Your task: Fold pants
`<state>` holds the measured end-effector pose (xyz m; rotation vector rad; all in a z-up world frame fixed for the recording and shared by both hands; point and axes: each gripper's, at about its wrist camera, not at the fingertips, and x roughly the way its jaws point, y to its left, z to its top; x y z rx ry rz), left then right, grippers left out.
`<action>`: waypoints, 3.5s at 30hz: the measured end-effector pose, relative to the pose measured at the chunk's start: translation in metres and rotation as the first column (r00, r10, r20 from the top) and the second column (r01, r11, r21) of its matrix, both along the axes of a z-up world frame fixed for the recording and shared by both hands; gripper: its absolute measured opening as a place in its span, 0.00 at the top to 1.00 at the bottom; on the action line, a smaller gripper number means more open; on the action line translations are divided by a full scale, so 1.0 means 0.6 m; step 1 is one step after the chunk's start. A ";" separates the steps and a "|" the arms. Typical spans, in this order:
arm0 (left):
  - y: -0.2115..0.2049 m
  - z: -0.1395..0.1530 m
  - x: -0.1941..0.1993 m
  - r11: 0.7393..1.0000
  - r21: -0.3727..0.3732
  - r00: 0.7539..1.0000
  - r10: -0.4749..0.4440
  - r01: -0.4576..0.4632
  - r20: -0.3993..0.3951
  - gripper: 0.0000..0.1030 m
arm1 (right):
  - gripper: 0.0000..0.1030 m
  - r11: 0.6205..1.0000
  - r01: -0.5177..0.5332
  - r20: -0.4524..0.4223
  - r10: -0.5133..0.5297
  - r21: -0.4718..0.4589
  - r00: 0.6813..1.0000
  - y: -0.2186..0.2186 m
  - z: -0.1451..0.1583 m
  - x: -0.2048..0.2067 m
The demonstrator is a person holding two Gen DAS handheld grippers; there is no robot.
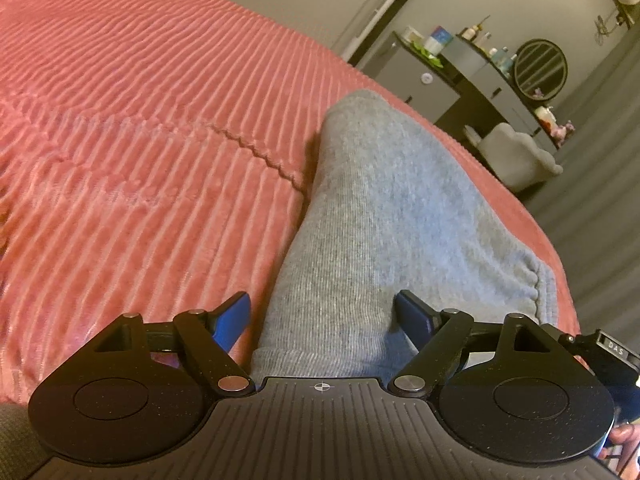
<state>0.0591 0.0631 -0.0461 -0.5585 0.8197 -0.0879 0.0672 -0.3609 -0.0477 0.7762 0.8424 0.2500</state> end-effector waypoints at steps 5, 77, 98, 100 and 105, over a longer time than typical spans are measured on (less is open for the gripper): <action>0.000 0.001 0.000 1.000 0.021 1.000 -0.005 0.005 0.003 0.17 | 0.44 1.000 0.013 0.012 -0.013 -0.029 1.000 0.032 -0.003 0.014; -0.048 0.088 0.156 0.992 0.104 0.991 -0.079 0.067 0.107 0.35 | 0.45 0.959 0.122 0.163 -0.082 -0.254 0.983 0.017 0.135 0.117; -0.070 0.015 0.033 0.990 0.136 0.984 -0.069 0.047 0.162 0.23 | 0.40 0.974 0.219 0.026 -0.220 0.052 0.975 0.031 0.032 0.008; -0.069 0.018 0.038 0.992 0.119 0.984 -0.059 0.040 0.168 0.22 | 0.38 0.964 0.251 -0.017 -0.251 0.090 0.968 0.022 0.018 0.019; -0.065 0.003 0.048 0.996 0.084 0.989 -0.035 0.023 0.146 0.22 | 0.41 0.925 0.345 -0.075 -0.337 0.158 0.939 0.030 -0.001 0.058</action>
